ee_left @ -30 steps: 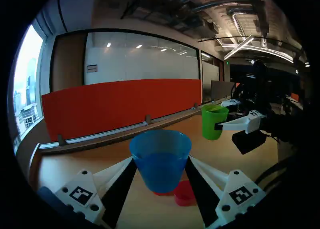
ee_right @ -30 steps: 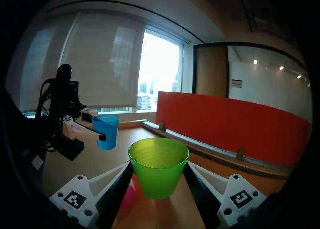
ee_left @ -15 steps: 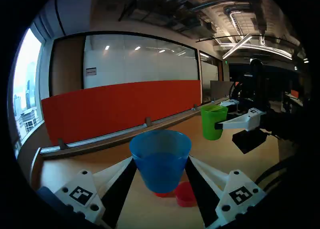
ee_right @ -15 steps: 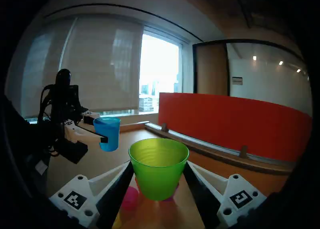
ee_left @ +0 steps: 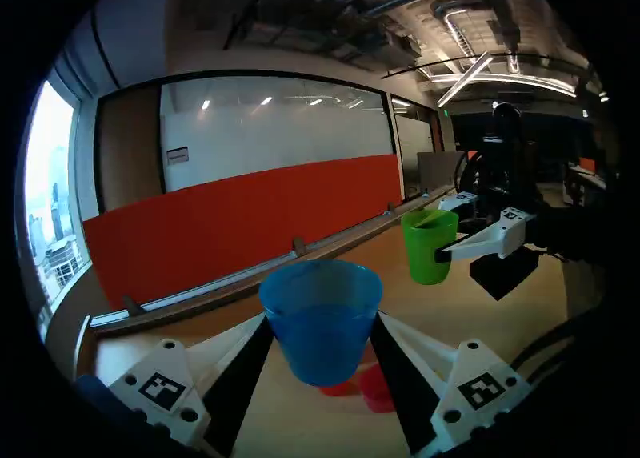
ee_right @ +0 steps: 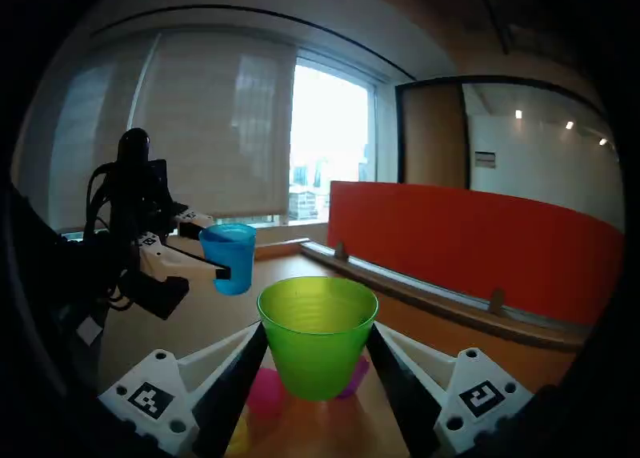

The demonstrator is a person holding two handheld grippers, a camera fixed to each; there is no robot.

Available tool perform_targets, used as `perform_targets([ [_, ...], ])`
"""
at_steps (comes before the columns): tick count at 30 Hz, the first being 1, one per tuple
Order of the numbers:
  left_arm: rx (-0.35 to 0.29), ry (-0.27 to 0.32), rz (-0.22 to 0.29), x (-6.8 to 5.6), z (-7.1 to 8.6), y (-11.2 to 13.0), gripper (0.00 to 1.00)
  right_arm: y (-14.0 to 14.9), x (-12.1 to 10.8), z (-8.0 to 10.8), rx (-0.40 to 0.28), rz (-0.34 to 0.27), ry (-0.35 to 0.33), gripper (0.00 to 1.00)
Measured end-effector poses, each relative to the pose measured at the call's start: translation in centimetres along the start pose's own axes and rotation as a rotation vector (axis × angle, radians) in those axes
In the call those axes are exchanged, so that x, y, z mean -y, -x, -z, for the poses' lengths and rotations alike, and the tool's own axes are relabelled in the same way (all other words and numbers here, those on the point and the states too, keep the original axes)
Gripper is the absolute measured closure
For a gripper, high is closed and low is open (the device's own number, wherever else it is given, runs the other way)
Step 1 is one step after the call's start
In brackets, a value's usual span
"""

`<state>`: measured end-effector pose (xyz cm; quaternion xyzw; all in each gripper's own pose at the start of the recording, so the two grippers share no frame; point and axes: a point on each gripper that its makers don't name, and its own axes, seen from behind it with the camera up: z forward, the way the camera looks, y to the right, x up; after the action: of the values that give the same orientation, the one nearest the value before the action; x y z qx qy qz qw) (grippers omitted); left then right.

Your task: Pour water

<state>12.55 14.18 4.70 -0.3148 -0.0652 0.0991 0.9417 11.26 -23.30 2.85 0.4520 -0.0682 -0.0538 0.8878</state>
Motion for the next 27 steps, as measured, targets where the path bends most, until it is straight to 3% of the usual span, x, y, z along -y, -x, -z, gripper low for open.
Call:
perform_targets([
  [8, -0.007, -0.003, -0.032, -0.1, -0.3, -0.7, 0.19, -0.2, 0.9, -0.3, -0.007, -0.018, -0.043, 0.13],
  [27, 0.002, -0.033, -0.202, 0.4, -0.8, -2.2, 0.19, 0.6, 2.6, -0.7, 0.015, 0.007, -0.101, 0.13],
])
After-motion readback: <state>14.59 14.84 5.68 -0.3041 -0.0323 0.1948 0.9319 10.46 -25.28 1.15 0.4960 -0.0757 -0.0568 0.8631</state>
